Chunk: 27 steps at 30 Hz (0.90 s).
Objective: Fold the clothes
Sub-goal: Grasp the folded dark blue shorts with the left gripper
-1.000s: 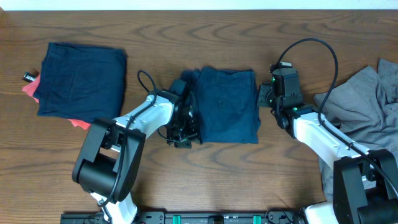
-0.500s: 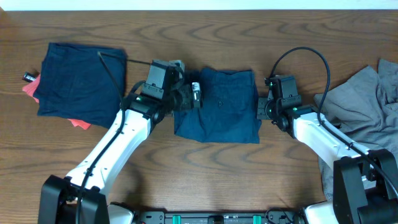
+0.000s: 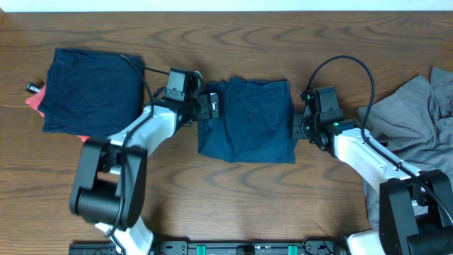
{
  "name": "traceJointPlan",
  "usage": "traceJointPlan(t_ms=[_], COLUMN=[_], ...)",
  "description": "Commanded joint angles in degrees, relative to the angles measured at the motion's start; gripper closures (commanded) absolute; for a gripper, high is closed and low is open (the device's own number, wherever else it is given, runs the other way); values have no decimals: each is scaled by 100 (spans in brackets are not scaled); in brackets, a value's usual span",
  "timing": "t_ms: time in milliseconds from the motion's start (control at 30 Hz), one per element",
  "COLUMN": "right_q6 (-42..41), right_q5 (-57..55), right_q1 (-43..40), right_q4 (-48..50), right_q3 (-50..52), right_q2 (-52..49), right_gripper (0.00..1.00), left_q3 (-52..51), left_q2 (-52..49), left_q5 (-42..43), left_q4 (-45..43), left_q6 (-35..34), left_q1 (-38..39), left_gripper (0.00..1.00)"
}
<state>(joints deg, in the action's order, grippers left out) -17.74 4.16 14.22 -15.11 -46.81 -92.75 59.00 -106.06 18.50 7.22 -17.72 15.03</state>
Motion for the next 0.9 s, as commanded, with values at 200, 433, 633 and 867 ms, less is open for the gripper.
traceJointPlan(t_ms=[200, 433, 633, 867], right_q6=[66, 66, 63, 66], right_q5=[39, 37, -44, -74], right_q1=[-15, -15, -81, -361], right_q4=[7, -63, -243, -564], right_q3=[-22, -22, -22, -24], right_q2=[-15, -15, -13, 2], right_gripper=[56, 56, 58, 59], left_q3=[22, 28, 157, 168], left_q2=[-605, -538, 184, 1716], left_q5=[1987, 1993, 1790, -146], left_q4=[-352, -671, -645, -273], left_q6=[50, 0, 11, 98], left_q1=[507, 597, 354, -520], left_gripper=[3, 89, 94, 94])
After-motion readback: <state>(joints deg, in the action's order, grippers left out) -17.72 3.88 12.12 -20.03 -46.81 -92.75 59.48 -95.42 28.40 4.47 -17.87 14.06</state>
